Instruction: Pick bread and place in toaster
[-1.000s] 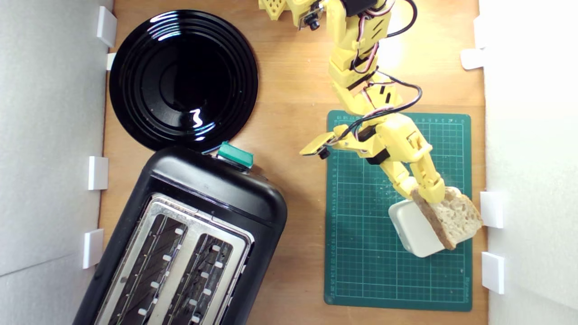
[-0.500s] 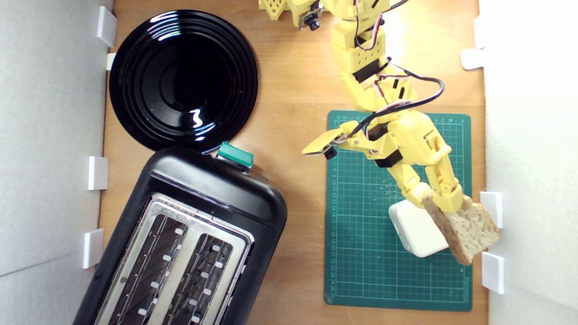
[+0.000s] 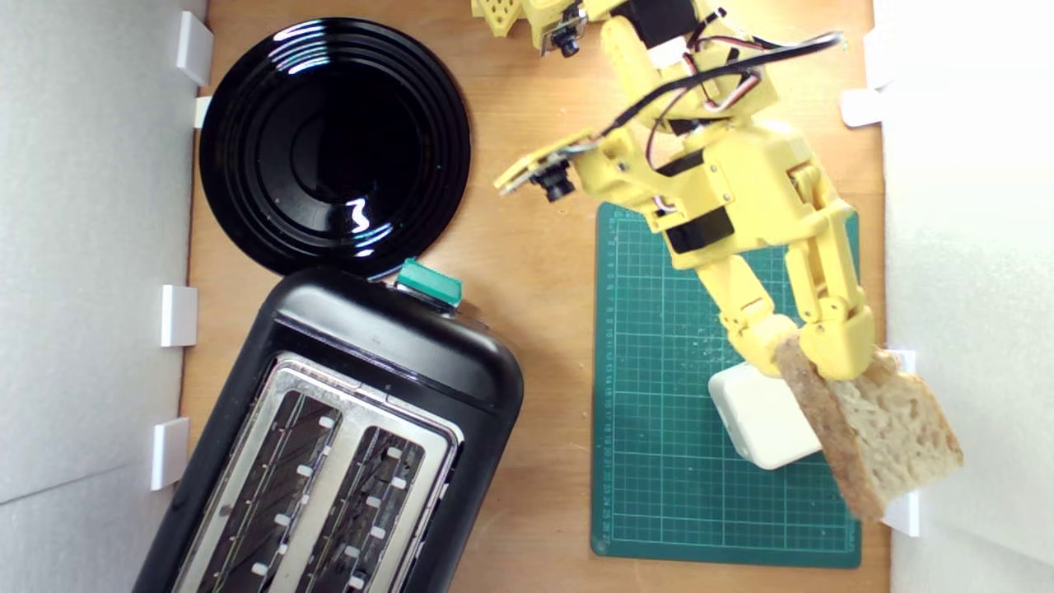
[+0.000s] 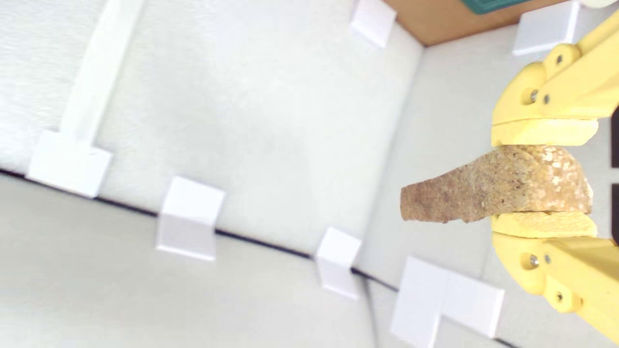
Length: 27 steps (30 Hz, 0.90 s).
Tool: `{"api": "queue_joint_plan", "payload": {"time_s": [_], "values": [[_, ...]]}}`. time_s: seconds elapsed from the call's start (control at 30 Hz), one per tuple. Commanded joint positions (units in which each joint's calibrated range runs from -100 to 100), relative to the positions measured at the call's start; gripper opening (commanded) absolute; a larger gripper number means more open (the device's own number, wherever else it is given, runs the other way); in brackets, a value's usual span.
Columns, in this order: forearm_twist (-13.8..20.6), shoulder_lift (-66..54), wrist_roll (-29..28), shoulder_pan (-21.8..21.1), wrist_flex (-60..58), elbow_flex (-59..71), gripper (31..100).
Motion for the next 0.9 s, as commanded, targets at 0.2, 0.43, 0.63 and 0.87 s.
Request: {"api": "queue_joint_plan", "payload": {"time_s": [0.2,0.43,0.63,0.87], "values": [[0.09,-11.5,7.02,4.28,20.84,-20.78,53.6],[0.09,-9.17,11.46,7.51,37.82,-40.48,53.6],[0.99,-2.69,16.59,11.7,54.12,-64.17,53.6],[1.09,0.23,26.95,19.68,60.26,-71.43,53.6]]}}
